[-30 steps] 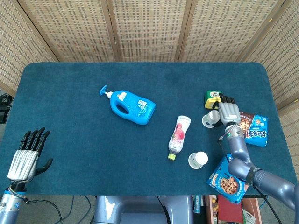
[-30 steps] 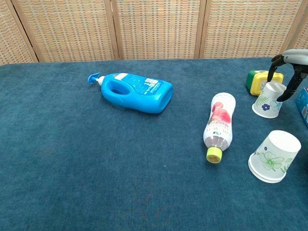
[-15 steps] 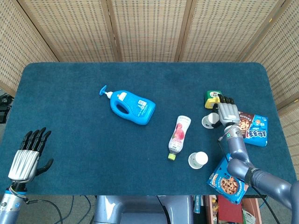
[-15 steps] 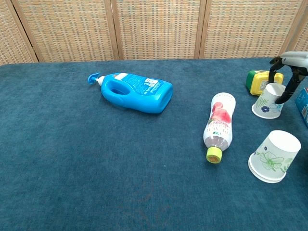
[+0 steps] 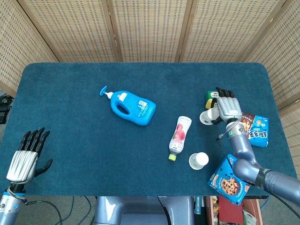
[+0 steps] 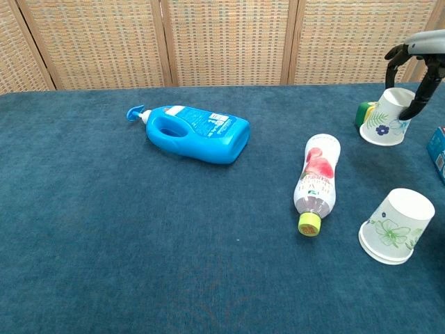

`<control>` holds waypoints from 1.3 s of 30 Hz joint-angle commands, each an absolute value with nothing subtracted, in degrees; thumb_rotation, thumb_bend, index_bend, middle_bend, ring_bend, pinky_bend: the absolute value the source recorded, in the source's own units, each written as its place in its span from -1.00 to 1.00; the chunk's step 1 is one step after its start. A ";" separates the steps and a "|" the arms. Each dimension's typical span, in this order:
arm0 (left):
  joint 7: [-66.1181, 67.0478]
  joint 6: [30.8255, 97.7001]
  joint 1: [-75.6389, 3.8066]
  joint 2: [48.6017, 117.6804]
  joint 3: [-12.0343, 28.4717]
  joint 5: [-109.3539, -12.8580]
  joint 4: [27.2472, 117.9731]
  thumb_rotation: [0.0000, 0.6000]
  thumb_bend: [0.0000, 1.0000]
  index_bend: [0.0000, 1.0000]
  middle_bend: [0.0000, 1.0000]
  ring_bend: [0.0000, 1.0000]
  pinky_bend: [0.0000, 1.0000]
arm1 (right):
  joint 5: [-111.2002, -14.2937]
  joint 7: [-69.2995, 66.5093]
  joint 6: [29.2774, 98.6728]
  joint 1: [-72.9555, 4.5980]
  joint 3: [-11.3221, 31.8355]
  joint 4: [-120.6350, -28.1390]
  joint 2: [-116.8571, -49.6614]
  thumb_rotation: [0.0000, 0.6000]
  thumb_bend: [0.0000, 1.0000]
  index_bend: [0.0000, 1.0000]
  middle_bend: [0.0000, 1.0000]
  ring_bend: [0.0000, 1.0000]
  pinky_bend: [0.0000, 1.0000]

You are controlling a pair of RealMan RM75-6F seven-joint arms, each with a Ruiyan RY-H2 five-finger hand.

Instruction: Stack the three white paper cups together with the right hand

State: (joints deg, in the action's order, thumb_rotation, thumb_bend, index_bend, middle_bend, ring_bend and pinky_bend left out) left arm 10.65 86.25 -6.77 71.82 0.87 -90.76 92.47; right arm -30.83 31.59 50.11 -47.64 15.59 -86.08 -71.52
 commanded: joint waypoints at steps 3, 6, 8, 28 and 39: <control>10.54 86.26 -6.74 71.78 0.70 -90.97 92.53 1.00 -0.37 -1.00 -1.00 -1.00 -1.00 | -25.50 36.56 54.43 -48.52 15.14 -98.06 -63.83 1.00 -0.73 0.05 -0.82 -1.00 -0.89; 10.39 86.30 -6.77 71.72 0.66 -91.13 92.63 1.00 -0.37 -1.00 -1.00 -1.00 -1.00 | -24.36 38.00 57.22 -48.51 14.96 -103.10 -60.90 1.00 -0.73 0.05 -0.82 -1.00 -0.89; 10.29 86.36 -6.74 71.67 0.53 -91.37 92.68 1.00 -0.37 -1.00 -1.00 -1.00 -1.00 | -23.80 38.54 59.74 -48.15 15.01 -107.19 -58.72 1.00 -0.73 0.05 -0.82 -1.00 -0.89; 10.36 86.35 -6.77 71.72 -0.07 -92.44 92.81 1.00 -0.37 -1.00 -1.00 -1.00 -1.00 | -30.41 33.47 72.15 -39.43 11.40 -133.53 -49.01 1.00 -0.73 0.05 -0.86 -1.00 -0.89; 11.12 85.89 -6.92 72.08 -0.14 -92.38 92.67 1.00 -0.37 -1.00 -1.00 -1.00 -1.00 | -39.35 29.36 72.71 -34.29 6.48 -131.88 -52.72 1.00 -0.73 0.05 -0.88 -1.00 -0.89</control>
State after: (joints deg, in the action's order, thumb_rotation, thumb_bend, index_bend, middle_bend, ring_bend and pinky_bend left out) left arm 11.11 85.90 -6.91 72.06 -0.13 -92.37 92.68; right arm -38.79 29.73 72.89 -34.72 6.94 -132.37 -52.26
